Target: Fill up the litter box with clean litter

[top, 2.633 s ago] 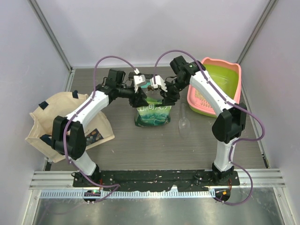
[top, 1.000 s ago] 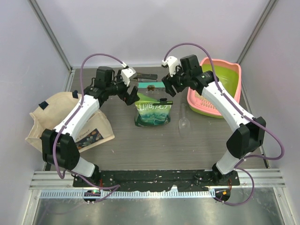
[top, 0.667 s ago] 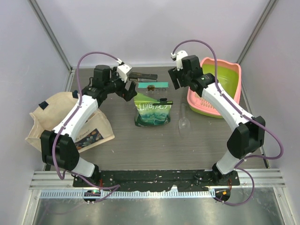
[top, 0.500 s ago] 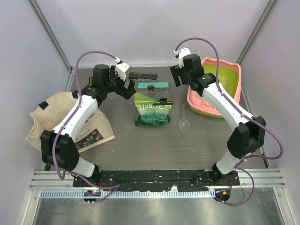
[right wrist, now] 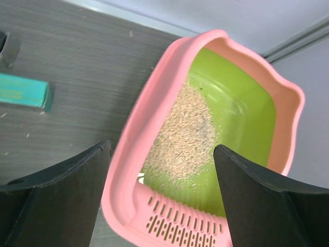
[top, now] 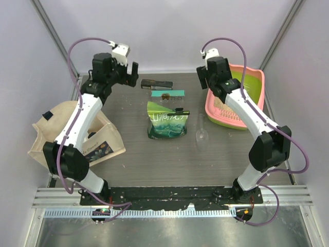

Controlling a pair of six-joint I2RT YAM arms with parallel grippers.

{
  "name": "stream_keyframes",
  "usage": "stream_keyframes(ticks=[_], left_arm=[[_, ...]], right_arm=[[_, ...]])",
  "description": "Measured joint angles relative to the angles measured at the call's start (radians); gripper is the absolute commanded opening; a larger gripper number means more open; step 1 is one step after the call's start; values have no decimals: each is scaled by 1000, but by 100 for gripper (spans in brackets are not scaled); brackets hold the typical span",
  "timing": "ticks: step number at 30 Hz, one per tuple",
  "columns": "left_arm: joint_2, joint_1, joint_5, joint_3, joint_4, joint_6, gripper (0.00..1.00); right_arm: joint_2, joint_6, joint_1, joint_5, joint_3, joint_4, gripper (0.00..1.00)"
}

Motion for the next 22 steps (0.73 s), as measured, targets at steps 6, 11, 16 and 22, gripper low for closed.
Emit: stream_keyframes(ticks=[6,11,16,22], left_arm=[[36,5,-126,167,-31,-19,100],[39,31,-211,174,-29,-35,100],[44,57,-259,174,-27,-51,100],[56,85,-295,174,-13,-50,100]], right_arm=[[36,-2,-32,58,99,3,86],[66,-6,-31,89,202,4,86],[85,-8,-31,107,268,2,86],[108,-12,-31,121,348,3,86]])
